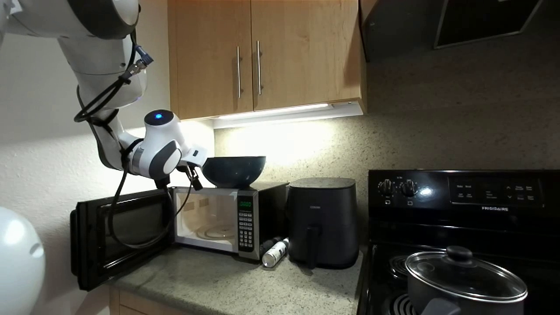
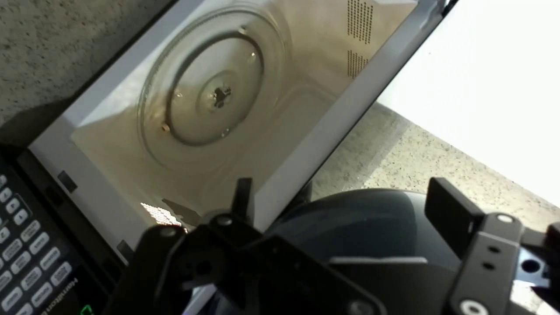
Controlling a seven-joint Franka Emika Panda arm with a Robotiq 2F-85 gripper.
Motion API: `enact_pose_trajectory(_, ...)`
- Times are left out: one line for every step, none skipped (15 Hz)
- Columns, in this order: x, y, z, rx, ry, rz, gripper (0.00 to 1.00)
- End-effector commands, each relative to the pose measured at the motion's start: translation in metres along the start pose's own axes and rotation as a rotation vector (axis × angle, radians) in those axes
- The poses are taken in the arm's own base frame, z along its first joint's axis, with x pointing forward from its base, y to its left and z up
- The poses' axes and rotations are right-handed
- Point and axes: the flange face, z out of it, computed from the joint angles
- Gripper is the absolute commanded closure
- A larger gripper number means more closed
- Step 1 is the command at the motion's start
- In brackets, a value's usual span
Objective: Remove the bowl from the microwave and put it on top of the microwave
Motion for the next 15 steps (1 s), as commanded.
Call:
enact_pose_trajectory(-0.002,-0.001,-0.001,0.007,0.01,-0.006,0.0)
enact_pose_trajectory(-0.005,-0.002,-0.002,0.012,0.014,-0.01,0.0)
enact_pose_trajectory(-0.011,-0.005,-0.003,0.012,-0.003,-0.003,0.0)
enact_pose_trajectory(-0.022,-0.009,-0.005,0.005,-0.042,-0.006,0.0)
enact_pose_trajectory(-0.034,-0.013,-0.008,0.007,-0.074,-0.02,0.0)
enact_pose_trajectory(-0.048,-0.018,-0.009,0.006,-0.109,-0.03,0.0)
enact_pose_trajectory(-0.06,-0.02,-0.009,0.005,-0.139,-0.038,0.0)
enact_pose_trajectory(-0.072,-0.025,-0.01,0.007,-0.169,-0.048,0.0)
enact_pose_trajectory(-0.081,-0.028,-0.01,0.007,-0.195,-0.053,0.0)
enact_pose_trajectory(-0.089,-0.03,-0.009,0.005,-0.22,-0.054,0.0)
enact_pose_trajectory(-0.095,-0.032,-0.009,0.0,-0.244,-0.05,0.0)
enact_pose_trajectory(-0.1,-0.033,-0.008,-0.008,-0.267,-0.048,0.0)
enact_pose_trajectory(-0.104,-0.034,-0.007,-0.015,-0.289,-0.046,0.0)
enact_pose_trajectory(-0.106,-0.034,-0.006,-0.022,-0.308,-0.045,0.0)
enact_pose_trajectory(-0.109,-0.034,-0.005,-0.031,-0.328,-0.041,0.0)
